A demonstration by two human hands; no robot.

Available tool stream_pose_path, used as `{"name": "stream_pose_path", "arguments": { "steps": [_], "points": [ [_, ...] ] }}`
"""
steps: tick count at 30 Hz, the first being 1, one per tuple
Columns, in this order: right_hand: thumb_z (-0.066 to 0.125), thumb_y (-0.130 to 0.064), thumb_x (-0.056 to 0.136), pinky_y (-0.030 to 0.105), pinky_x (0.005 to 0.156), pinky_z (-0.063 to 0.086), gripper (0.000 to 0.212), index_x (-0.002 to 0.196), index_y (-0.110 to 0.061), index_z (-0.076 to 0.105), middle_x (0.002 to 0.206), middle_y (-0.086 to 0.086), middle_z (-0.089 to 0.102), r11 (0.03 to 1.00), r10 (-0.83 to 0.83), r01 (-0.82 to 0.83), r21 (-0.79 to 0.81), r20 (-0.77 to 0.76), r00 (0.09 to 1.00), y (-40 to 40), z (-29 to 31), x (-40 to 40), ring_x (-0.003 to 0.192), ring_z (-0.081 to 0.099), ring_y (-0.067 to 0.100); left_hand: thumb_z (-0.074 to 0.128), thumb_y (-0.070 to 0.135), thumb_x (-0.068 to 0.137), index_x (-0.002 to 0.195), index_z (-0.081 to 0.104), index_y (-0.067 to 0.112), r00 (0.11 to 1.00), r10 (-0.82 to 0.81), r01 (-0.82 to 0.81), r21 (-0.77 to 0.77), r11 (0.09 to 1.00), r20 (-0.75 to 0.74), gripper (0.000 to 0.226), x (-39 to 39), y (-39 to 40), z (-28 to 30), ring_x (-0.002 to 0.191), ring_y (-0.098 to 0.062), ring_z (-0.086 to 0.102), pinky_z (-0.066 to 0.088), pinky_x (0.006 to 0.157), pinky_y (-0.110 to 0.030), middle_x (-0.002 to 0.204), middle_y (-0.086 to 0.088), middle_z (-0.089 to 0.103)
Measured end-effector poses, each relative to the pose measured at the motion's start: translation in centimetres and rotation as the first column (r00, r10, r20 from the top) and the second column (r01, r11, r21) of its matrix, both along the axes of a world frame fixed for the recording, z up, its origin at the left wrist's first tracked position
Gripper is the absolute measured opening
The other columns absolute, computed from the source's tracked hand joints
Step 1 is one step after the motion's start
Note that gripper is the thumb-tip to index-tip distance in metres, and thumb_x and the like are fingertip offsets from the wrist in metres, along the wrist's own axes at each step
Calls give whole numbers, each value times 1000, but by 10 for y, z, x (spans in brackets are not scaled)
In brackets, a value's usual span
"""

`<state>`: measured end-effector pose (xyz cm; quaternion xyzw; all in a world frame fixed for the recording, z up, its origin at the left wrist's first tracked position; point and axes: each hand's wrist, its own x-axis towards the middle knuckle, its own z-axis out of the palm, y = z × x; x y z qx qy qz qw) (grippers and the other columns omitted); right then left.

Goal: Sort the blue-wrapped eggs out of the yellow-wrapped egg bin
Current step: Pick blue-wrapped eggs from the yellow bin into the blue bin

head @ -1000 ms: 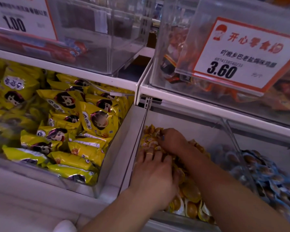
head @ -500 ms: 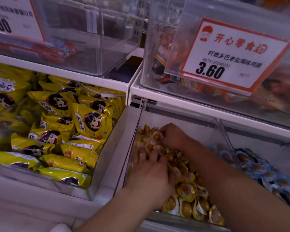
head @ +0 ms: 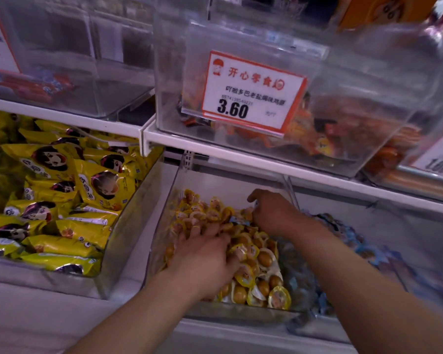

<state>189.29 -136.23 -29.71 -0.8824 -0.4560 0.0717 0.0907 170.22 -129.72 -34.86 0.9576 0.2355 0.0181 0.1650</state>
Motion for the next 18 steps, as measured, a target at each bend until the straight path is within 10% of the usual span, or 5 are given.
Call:
{"name": "stream_pose_path", "arguments": {
  "steps": [7,18],
  "points": [
    [52,-46,94,42,102,43,45,122,-13,61,130,16,59,978,18,-26,-209,-39,999,44,-48,-16,121,53,37,34,62,86,142,37,42,997,75,-73,-72,995,33,60,-18,22,-9,133,-29,43,39,107,-39,155,5,36],
    [65,-23,94,31,94,51,34,128,-24,64,113,2,69,925,50,-31,378,-40,998,-32,30,-26,104,66,18,35,63,88,145,36,29,993,108,-110,-45,993,-38,67,-3,25,-3,126,-31,50,41,103,-44,146,-6,45]
  ]
}}
